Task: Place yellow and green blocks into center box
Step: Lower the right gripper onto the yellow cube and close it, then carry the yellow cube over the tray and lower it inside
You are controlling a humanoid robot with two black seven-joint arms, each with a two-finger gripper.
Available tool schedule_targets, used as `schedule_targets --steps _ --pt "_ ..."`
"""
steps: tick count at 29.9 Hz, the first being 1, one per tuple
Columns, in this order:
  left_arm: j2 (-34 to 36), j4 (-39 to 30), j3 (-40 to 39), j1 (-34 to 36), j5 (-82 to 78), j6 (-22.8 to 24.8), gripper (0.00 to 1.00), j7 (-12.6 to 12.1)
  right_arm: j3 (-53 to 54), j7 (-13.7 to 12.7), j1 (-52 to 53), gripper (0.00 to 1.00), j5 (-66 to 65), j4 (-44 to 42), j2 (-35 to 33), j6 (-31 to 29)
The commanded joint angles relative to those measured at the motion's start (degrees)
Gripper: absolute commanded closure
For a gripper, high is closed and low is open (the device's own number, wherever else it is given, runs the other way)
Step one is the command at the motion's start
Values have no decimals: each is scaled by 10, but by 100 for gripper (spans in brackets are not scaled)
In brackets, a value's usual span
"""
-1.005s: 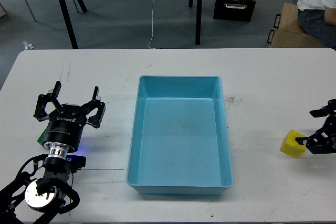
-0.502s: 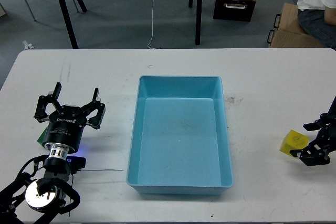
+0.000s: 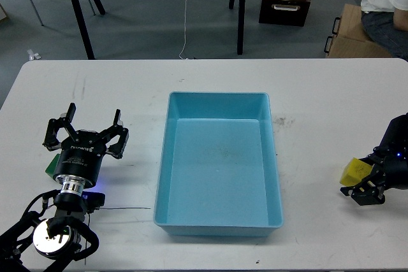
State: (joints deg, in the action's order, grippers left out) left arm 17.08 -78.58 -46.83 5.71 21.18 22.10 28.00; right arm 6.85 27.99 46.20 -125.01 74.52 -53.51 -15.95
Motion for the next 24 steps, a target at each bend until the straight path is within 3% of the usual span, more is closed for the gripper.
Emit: schedule_targets --steps 1,8,17,24 --pt "-3 0 0 0 0 -7 0 0 0 0 2 70 0 -1 0 0" --pt "-3 0 0 0 0 -7 0 0 1 0 108 99 0 -1 0 0" --pt "-3 0 0 0 0 -7 0 0 -45 0 321 100 1 6 41 1" --pt "-3 0 0 0 0 -8 0 0 -184 0 423 100 45 6 168 2"
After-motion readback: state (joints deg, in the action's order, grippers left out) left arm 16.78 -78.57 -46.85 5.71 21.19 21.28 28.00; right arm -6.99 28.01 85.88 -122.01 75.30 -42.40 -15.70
